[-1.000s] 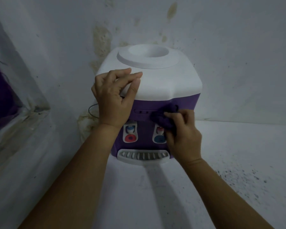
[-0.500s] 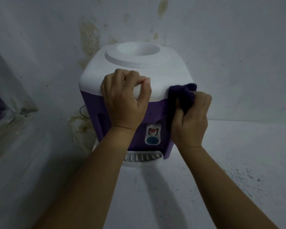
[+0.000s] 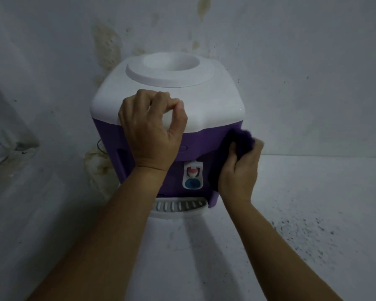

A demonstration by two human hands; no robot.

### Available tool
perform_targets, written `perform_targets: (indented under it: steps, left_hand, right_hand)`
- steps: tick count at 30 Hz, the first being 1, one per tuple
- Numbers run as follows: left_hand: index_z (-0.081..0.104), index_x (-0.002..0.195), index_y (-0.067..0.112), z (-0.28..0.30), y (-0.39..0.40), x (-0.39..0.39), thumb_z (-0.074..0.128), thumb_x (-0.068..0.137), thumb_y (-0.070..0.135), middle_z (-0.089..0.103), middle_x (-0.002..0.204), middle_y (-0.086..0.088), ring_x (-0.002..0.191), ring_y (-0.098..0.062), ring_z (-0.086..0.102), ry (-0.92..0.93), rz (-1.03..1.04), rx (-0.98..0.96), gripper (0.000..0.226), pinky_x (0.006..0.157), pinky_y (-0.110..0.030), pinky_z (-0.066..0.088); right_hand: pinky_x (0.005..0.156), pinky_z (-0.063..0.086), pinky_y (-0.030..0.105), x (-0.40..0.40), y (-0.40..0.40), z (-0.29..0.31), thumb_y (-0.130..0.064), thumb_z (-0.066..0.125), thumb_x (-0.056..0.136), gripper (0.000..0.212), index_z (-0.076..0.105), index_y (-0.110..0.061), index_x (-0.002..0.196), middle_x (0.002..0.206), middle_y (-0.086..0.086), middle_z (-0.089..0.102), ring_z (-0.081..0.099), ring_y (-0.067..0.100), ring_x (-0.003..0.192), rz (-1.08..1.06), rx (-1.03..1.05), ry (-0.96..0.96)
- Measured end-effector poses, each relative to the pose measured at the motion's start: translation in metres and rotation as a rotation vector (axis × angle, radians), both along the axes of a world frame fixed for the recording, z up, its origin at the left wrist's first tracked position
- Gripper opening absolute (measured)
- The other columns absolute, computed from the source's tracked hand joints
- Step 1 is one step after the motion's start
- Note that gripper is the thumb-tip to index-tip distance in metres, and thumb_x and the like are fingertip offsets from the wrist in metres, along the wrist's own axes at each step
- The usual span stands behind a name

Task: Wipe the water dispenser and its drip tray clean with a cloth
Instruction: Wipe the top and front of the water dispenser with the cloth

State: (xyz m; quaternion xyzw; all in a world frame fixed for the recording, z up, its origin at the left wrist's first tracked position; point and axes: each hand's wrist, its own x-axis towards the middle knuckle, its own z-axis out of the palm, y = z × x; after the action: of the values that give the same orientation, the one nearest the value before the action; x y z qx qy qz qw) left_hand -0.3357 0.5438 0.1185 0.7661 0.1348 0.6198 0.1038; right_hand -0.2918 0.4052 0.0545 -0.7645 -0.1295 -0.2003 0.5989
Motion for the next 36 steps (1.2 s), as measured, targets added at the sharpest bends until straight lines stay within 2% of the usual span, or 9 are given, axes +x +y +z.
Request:
perform_targets:
  steps: [3, 9, 12, 15, 18, 22, 24, 29, 36]
  left_hand:
    - [0.065, 0.079, 0.01, -0.001, 0.0, 0.0, 0.057, 0.09, 0.027, 0.063, 0.083, -0.007, 0.085, -0.024, 0.049, -0.004, 0.005, -0.008, 0.021, 0.079, -0.027, 0.034]
    - [0.064, 0.079, 0.01, 0.0, -0.001, 0.0, 0.056, 0.091, 0.027, 0.062, 0.082, -0.007, 0.085, -0.022, 0.047, -0.002, 0.011, -0.008, 0.022, 0.077, -0.029, 0.036]
    - [0.065, 0.08, 0.011, -0.001, 0.001, 0.0, 0.055, 0.092, 0.028, 0.062, 0.082, -0.007, 0.084, -0.026, 0.05, 0.01, 0.008, 0.008, 0.023, 0.077, -0.029, 0.036]
    - [0.068, 0.084, 0.014, -0.001, 0.001, -0.001, 0.055, 0.092, 0.03, 0.061, 0.084, -0.007, 0.087, -0.021, 0.046, 0.017, -0.005, -0.006, 0.022, 0.078, -0.027, 0.034]
    - [0.072, 0.092, 0.021, -0.001, 0.001, -0.001, 0.052, 0.094, 0.034, 0.061, 0.086, -0.005, 0.088, -0.019, 0.044, 0.024, -0.02, -0.004, 0.024, 0.079, -0.027, 0.035]
    - [0.073, 0.097, 0.025, -0.001, 0.001, -0.001, 0.049, 0.096, 0.034, 0.062, 0.089, -0.003, 0.092, -0.017, 0.044, 0.018, -0.022, 0.017, 0.025, 0.083, -0.025, 0.034]
    - [0.073, 0.1, 0.025, -0.002, 0.001, -0.002, 0.048, 0.096, 0.034, 0.062, 0.091, -0.004, 0.093, -0.017, 0.044, 0.021, -0.024, 0.016, 0.027, 0.083, -0.027, 0.036]
    - [0.072, 0.102, 0.026, -0.002, 0.002, -0.001, 0.046, 0.097, 0.035, 0.062, 0.092, -0.005, 0.093, -0.018, 0.043, 0.038, -0.015, 0.021, 0.028, 0.081, -0.032, 0.039]
    - [0.071, 0.103, 0.026, -0.003, 0.002, 0.0, 0.043, 0.099, 0.037, 0.062, 0.095, -0.006, 0.095, -0.018, 0.043, 0.048, 0.01, 0.035, 0.03, 0.084, -0.031, 0.038]
  right_hand:
    - [0.06, 0.039, 0.018, -0.005, -0.008, -0.021, -0.023, 0.042, 0.1, 0.007, 0.037, -0.028, 0.103, 0.099, 0.0, 0.054, 0.053, 0.001, 0.078, 0.028, -0.057, 0.16]
    - [0.062, 0.038, 0.006, 0.011, -0.003, 0.028, -0.024, 0.044, 0.098, 0.008, 0.038, -0.027, 0.102, 0.099, -0.001, 0.053, 0.05, 0.005, 0.077, 0.007, 0.046, -0.103]
    - [0.061, 0.037, 0.01, 0.005, -0.004, -0.004, -0.027, 0.041, 0.1, 0.004, 0.038, -0.028, 0.103, 0.1, 0.0, 0.055, 0.052, -0.001, 0.077, 0.003, -0.005, 0.071]
    - [0.062, 0.04, 0.019, -0.004, -0.01, -0.032, -0.029, 0.04, 0.1, 0.003, 0.04, -0.029, 0.103, 0.099, -0.003, 0.055, 0.058, 0.01, 0.084, 0.038, -0.072, 0.248]
    - [0.066, 0.044, 0.024, 0.002, -0.01, -0.002, -0.027, 0.042, 0.099, 0.005, 0.043, -0.026, 0.104, 0.099, -0.001, 0.057, 0.055, 0.01, 0.082, 0.026, -0.034, 0.097]
    - [0.061, 0.04, 0.012, 0.012, -0.006, 0.032, -0.028, 0.043, 0.098, 0.004, 0.043, -0.024, 0.101, 0.094, -0.001, 0.055, 0.052, 0.007, 0.077, 0.022, 0.067, -0.071]
    - [0.065, 0.042, 0.014, 0.01, -0.007, 0.01, -0.028, 0.042, 0.099, 0.005, 0.044, -0.027, 0.103, 0.098, -0.001, 0.057, 0.055, 0.007, 0.082, 0.036, 0.061, -0.011]
    - [0.064, 0.039, 0.018, -0.001, -0.014, -0.053, -0.027, 0.041, 0.1, 0.006, 0.044, -0.028, 0.106, 0.103, 0.001, 0.059, 0.059, 0.02, 0.095, 0.066, -0.022, 0.383]
    - [0.081, 0.048, 0.023, -0.002, -0.005, -0.033, -0.032, 0.051, 0.096, 0.016, 0.044, -0.033, 0.11, 0.11, -0.002, 0.057, 0.055, 0.009, 0.098, 0.094, 0.172, 0.224]
